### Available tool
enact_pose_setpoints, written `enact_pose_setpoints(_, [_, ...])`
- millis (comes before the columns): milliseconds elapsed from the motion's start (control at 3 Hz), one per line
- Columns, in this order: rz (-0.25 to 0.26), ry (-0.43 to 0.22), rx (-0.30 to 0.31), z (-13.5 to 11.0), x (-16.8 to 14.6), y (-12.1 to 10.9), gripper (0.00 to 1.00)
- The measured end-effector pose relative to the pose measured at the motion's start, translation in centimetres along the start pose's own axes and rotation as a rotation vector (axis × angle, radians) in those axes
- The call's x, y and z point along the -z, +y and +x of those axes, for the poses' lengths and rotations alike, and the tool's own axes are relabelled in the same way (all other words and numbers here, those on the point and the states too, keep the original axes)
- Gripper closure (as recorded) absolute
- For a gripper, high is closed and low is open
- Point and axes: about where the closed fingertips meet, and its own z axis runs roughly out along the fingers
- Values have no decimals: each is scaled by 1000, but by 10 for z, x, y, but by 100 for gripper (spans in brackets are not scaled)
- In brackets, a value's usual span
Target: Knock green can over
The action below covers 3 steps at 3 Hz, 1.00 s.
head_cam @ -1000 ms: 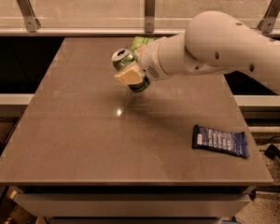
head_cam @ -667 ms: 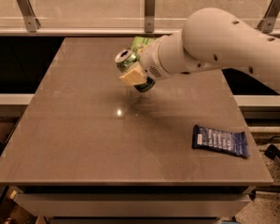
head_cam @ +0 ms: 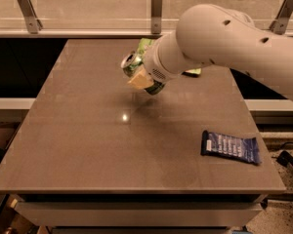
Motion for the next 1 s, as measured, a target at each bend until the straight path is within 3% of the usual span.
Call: enact_pose_setpoints(1000, [-56, 173, 176, -3, -12, 17, 100])
